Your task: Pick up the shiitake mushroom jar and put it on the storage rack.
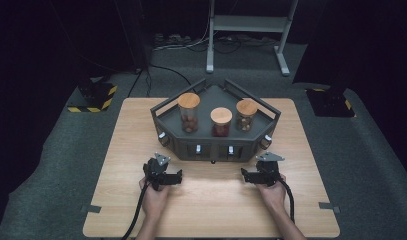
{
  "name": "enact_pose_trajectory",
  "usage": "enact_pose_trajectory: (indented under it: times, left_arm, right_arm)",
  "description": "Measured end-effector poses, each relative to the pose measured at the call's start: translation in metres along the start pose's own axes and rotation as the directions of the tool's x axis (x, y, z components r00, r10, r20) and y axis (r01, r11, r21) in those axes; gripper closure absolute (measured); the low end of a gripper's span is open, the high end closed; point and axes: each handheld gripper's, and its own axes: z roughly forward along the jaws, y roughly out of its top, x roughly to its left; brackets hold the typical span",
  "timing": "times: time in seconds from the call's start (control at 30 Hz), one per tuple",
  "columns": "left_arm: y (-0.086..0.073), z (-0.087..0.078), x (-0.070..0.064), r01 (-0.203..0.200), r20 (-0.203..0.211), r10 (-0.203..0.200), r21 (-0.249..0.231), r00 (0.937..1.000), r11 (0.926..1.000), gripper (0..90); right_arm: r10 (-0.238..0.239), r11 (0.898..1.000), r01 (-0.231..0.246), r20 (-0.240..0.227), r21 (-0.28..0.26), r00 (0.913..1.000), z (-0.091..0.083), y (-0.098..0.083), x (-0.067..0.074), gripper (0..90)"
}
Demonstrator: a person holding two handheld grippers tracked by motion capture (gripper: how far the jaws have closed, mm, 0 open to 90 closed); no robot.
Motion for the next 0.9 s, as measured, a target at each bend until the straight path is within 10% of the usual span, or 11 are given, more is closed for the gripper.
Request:
enact_pose_trajectory:
  times: [0.9]
  left_arm:
    - [-0.0001, -0.0003, -0.0003, 0.001, -0.002, -0.001, 0.0, 1.0, 1.0, 4.3]
  right_arm:
    - [-0.026, 0.999, 0.026, 0.003, 0.024, 0.9996, 0.0031, 0.0015, -0.0001, 8.2]
